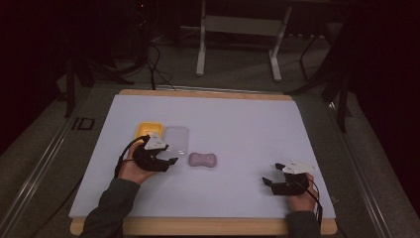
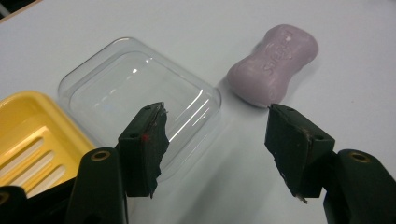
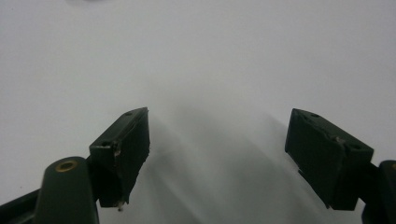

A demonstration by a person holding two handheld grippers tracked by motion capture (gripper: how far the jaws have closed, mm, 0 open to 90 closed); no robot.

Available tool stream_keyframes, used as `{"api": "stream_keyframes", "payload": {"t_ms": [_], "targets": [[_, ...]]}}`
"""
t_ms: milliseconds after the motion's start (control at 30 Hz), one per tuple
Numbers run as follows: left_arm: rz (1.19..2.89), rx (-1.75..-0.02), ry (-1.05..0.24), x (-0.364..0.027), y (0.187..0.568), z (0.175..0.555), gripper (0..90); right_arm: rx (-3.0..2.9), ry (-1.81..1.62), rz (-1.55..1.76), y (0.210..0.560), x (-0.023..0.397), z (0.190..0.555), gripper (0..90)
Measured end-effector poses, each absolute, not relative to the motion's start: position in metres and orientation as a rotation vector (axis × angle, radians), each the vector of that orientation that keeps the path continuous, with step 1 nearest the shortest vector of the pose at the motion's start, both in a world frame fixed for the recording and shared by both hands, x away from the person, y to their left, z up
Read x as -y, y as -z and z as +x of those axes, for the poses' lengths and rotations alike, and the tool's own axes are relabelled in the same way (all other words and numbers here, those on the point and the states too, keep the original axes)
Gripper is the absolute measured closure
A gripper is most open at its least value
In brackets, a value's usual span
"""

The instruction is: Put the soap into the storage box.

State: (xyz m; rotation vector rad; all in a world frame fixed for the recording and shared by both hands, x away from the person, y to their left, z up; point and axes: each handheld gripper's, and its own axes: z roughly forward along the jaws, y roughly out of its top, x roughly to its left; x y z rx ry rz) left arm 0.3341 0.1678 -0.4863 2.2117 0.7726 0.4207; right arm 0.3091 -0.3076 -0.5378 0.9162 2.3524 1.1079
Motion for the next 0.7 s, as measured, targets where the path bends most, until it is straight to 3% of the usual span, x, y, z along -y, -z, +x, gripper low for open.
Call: {"api": "stream_keyframes", "payload": {"t_ms": [700], "targets": [[2.215,-0.654,-0.363,-0.156,0.472,0.346,38.7,-2.357,-1.095,0.910,0.538,0.306,0.309,21.8]]}}
